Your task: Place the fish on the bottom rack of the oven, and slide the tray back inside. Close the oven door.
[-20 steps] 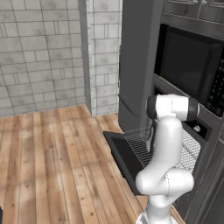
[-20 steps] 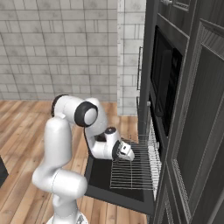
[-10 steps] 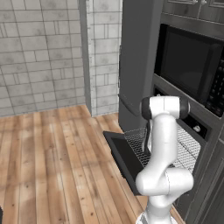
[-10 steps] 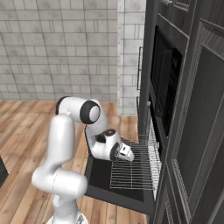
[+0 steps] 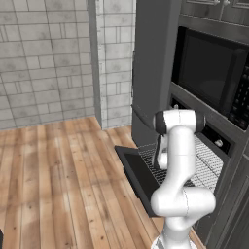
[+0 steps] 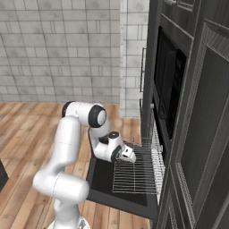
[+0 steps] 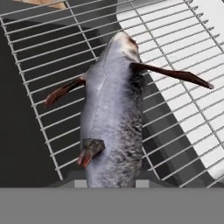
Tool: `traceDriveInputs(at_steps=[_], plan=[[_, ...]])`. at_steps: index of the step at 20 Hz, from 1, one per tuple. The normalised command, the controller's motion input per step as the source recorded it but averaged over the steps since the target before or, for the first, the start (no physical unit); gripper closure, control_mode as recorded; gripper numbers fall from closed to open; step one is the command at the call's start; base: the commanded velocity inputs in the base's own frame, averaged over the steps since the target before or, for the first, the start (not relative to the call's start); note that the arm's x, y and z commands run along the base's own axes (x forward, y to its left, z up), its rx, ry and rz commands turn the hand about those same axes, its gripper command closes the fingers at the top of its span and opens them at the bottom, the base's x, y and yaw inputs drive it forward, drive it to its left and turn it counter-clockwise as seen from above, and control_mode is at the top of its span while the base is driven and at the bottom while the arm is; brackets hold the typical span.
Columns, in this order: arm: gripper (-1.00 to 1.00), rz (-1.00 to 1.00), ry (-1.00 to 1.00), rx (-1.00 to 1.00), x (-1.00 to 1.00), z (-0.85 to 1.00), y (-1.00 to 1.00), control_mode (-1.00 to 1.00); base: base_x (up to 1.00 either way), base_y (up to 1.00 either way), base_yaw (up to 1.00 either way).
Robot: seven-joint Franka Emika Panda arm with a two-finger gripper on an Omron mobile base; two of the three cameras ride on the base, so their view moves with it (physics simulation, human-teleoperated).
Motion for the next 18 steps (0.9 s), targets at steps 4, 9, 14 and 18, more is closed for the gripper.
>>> traceDriveInputs(at_steps=[4, 9, 14, 18], plan=[[1.0, 0.08, 0.0, 0.07, 0.32, -0.29, -0.36, -1.0, 0.0, 0.0, 0.0], [1.0, 0.07, 0.0, 0.04, 0.3, -0.38, -0.3, -1.0, 0.0, 0.0, 0.0], [1.0, 0.05, 0.0, 0.01, 0.17, -0.43, -0.2, -1.0, 0.0, 0.0, 0.0], [1.0, 0.03, 0.0, 0.0, 0.0, -0.41, -0.04, -1.0, 0.0, 0.0, 0.0]])
